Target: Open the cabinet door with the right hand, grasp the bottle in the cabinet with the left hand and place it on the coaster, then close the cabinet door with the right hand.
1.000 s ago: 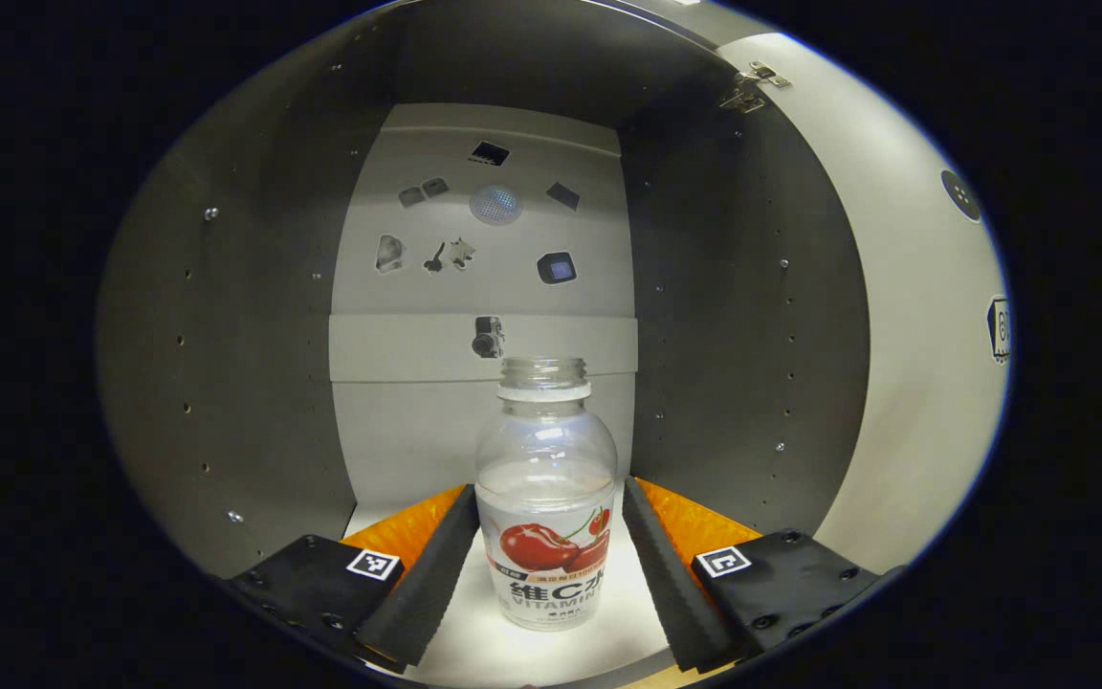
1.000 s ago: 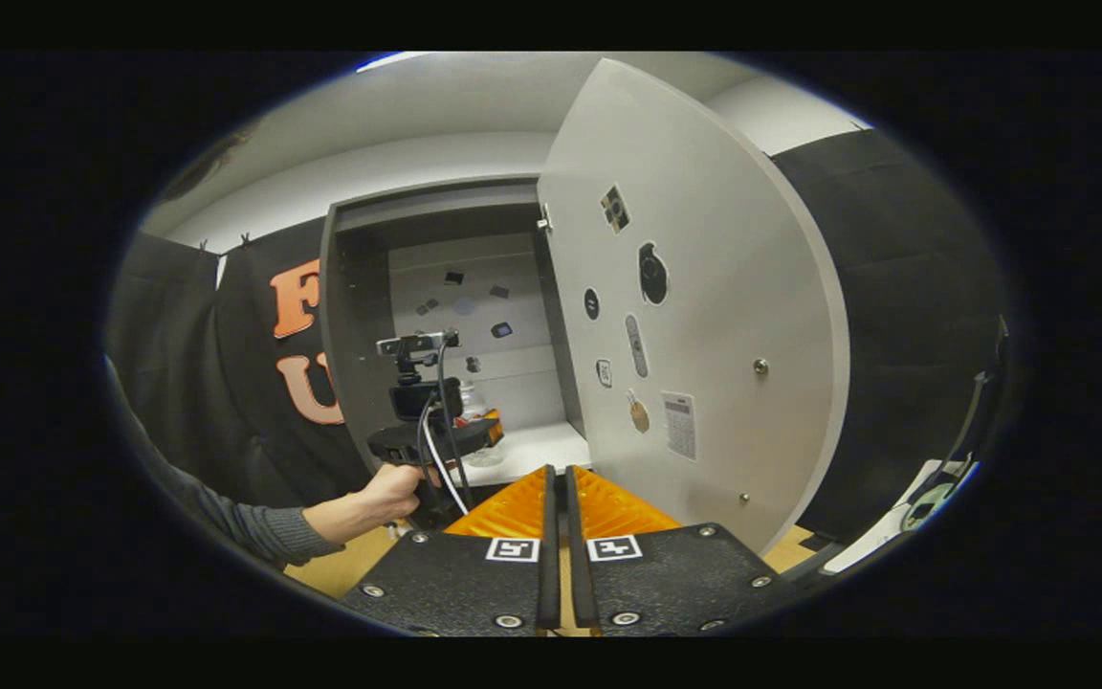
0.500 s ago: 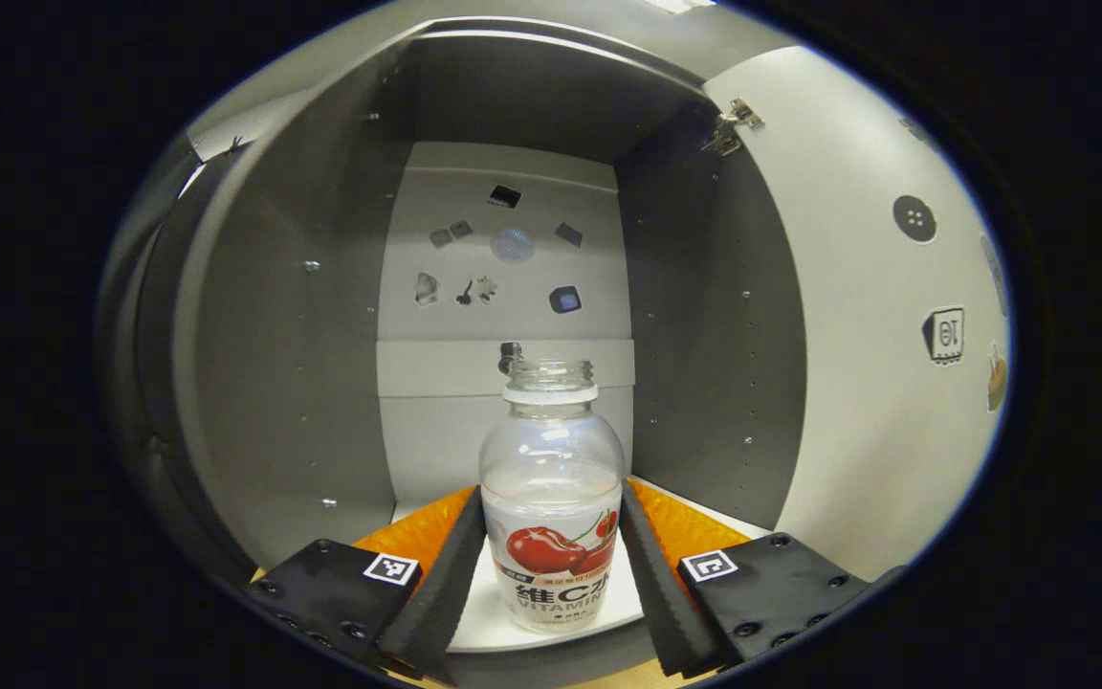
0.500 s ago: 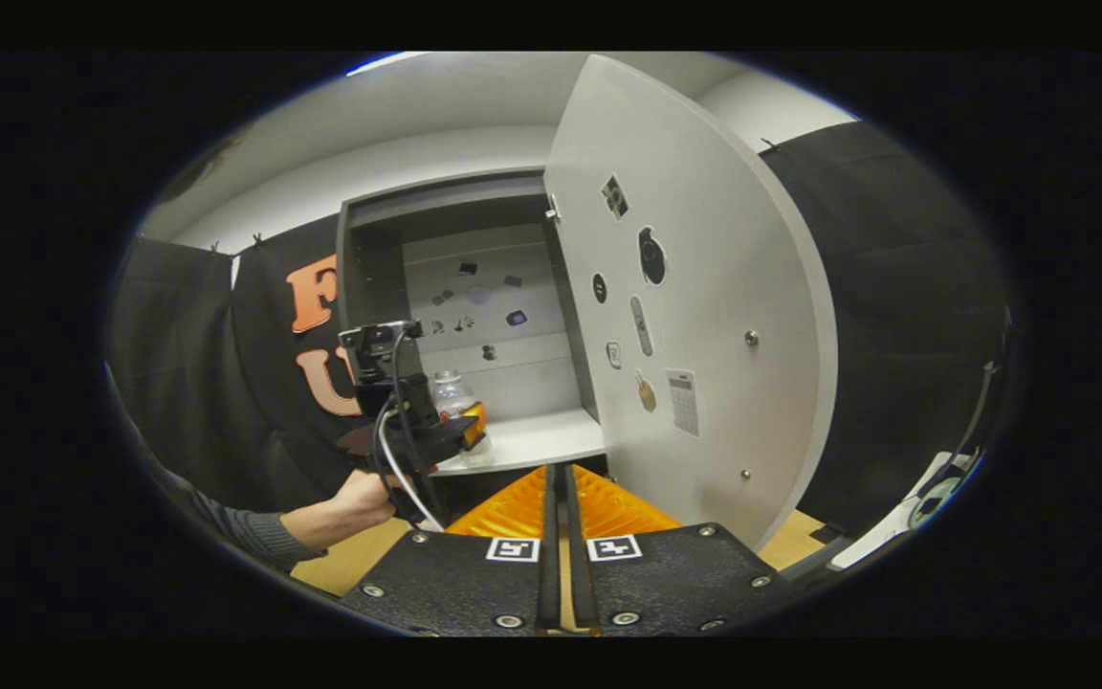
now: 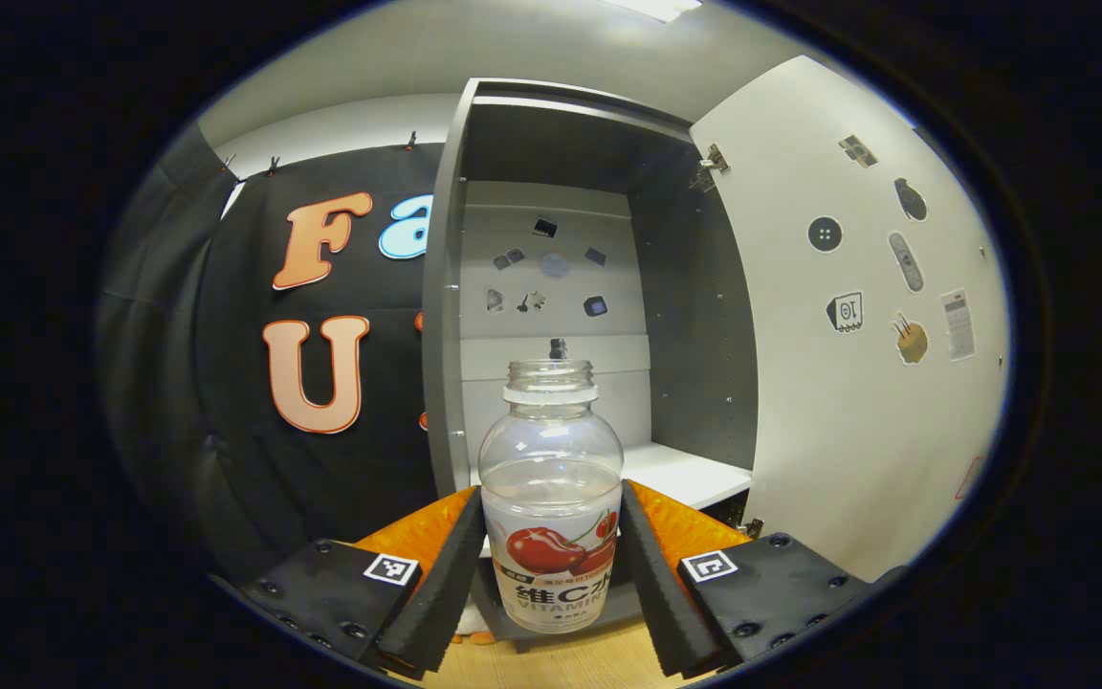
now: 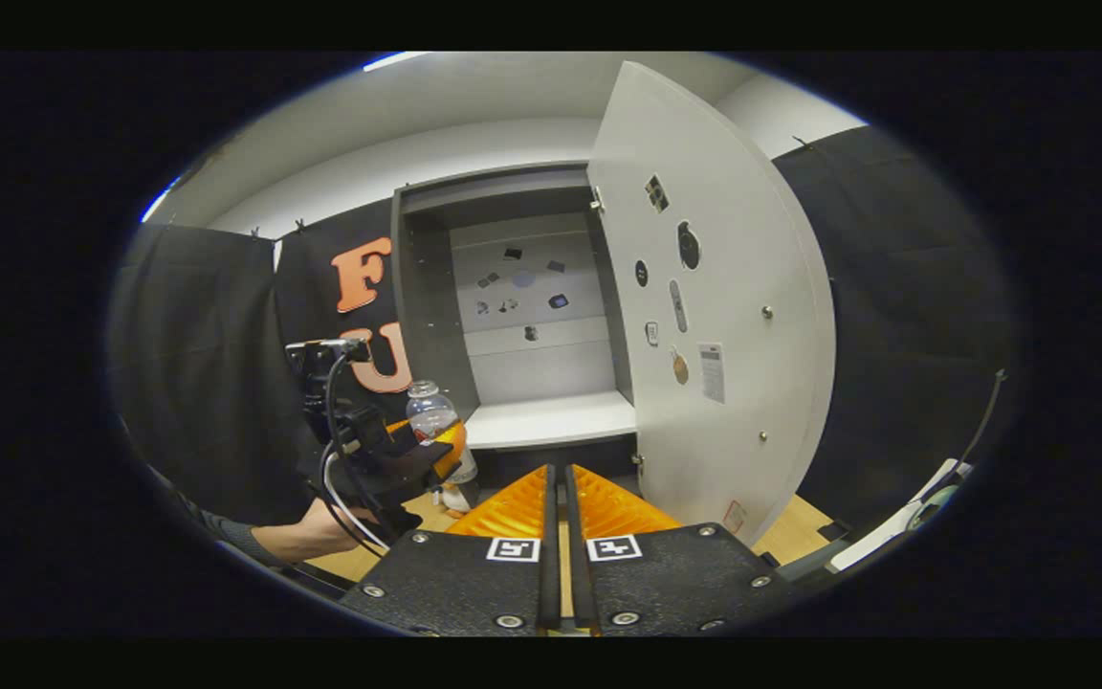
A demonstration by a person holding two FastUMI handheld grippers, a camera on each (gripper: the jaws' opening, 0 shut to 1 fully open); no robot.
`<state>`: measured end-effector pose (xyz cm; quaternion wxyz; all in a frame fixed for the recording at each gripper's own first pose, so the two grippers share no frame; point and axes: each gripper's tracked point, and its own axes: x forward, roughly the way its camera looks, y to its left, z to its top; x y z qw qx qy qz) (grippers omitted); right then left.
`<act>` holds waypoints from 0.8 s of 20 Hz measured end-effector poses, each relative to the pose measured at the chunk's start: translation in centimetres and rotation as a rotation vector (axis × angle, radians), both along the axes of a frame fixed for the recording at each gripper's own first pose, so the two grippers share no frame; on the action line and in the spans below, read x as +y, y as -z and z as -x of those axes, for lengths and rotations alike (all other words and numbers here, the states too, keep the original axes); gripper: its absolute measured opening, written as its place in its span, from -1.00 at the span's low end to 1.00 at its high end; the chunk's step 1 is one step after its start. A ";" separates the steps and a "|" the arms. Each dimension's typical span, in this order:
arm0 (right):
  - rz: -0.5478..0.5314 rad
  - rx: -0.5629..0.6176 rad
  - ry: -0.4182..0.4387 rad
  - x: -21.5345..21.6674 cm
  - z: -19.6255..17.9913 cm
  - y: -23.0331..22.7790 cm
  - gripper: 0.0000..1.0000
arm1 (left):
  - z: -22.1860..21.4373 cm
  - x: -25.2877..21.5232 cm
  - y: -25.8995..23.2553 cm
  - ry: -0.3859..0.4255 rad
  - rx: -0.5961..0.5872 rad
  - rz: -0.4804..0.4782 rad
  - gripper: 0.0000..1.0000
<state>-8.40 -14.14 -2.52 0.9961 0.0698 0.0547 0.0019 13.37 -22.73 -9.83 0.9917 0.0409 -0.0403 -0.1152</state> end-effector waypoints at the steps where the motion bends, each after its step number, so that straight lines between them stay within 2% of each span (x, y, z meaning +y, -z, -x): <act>1: -0.003 0.007 -0.013 0.3 0.3 0.3 -1.00 | 1.0 0.4 1.2 0.001 0.012 -0.001 0.70; 3: -0.006 0.021 -0.035 1.0 1.1 0.8 -1.00 | 2.6 1.4 4.1 -0.016 0.045 -0.019 0.73; 4: -0.007 0.027 -0.041 1.2 1.2 1.0 -0.92 | 3.4 2.0 5.7 -0.030 0.062 -0.035 0.70; 7: -0.017 0.061 -0.057 1.5 1.5 2.1 -1.00 | 5.2 3.8 10.3 -0.053 0.086 -0.068 0.70; 9: -0.042 0.095 -0.068 1.8 1.2 3.3 -0.92 | 6.3 4.9 13.5 -0.055 0.105 -0.075 0.70; 11: -0.060 0.125 -0.083 2.1 1.1 4.1 -1.00 | 7.2 6.0 16.4 -0.062 0.147 -0.060 0.70; 12: -0.062 0.134 -0.092 2.4 1.0 4.4 -0.92 | 7.6 6.7 17.5 -0.073 0.163 -0.046 0.70; 16: -0.056 0.195 -0.099 2.7 0.7 6.7 -0.95 | 7.9 8.8 21.3 -0.113 0.207 -0.031 0.70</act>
